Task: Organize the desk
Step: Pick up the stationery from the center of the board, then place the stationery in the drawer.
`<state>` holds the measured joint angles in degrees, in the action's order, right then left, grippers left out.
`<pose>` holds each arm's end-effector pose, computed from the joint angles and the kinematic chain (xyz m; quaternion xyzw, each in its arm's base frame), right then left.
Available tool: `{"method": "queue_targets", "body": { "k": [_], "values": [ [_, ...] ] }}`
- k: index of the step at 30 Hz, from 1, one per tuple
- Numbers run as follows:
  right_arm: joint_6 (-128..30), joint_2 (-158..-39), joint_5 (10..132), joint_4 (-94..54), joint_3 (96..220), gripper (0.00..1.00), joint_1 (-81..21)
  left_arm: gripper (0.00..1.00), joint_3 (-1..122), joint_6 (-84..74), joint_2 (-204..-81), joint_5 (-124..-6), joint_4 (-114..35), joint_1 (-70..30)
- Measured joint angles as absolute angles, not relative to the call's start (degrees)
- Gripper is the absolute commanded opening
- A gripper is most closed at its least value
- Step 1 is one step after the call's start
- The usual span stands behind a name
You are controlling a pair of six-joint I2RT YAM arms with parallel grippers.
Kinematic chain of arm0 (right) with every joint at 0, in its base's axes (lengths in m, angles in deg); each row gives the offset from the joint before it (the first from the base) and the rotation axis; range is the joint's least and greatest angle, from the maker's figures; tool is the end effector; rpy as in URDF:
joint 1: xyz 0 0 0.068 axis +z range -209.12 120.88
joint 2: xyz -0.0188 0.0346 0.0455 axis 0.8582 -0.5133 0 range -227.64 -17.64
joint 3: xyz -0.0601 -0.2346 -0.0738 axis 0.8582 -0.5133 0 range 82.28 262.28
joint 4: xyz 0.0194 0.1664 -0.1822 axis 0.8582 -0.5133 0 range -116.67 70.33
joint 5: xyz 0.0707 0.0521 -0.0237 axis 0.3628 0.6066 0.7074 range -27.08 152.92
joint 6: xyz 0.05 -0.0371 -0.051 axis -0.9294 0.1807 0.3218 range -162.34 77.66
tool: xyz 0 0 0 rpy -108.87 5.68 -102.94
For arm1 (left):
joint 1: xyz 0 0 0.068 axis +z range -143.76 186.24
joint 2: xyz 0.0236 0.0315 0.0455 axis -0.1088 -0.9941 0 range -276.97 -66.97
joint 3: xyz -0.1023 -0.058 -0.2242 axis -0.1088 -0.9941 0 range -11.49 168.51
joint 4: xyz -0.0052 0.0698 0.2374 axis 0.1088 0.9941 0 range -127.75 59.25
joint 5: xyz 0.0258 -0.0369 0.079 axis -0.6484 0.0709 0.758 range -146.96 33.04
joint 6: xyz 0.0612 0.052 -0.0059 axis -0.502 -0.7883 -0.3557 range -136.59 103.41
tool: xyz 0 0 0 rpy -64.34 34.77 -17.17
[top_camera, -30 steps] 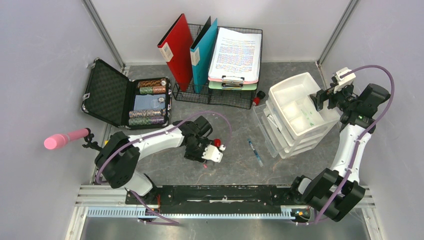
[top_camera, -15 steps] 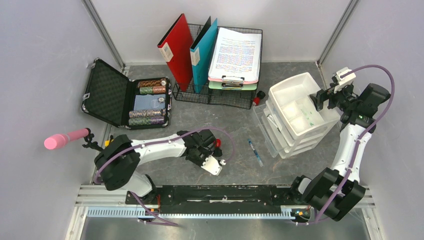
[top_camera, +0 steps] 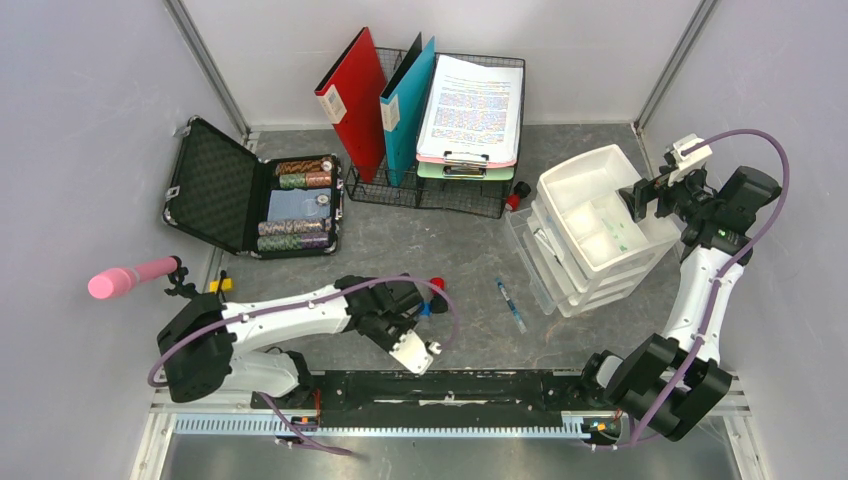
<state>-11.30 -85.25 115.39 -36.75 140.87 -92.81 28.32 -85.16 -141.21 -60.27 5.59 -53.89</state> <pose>0.2539 -0.1031 0.3108 -0.2162 0.7664 0.0627 0.6017 0.1001 -0.1824 0.1272 0.8973 0.4274 -0.0208 0.1083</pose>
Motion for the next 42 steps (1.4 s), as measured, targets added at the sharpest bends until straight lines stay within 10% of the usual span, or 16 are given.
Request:
{"method": "queue_targets", "body": {
  "k": [22,33,42],
  "values": [
    [-11.25,-85.36,115.59,-37.14,141.06,0.98,-92.88,0.02,86.16,-95.37,-172.99,-57.8,7.09,-56.85],
    [-11.23,-86.34,116.79,-37.82,141.7,0.98,-93.03,0.03,96.58,-108.44,-185.44,-51.92,3.51,-58.51],
    [-11.23,-86.34,116.83,-37.88,141.7,0.98,-93.05,0.52,98.33,-110.71,-187.61,-49.95,-0.64,-59.56]
  ]
}}
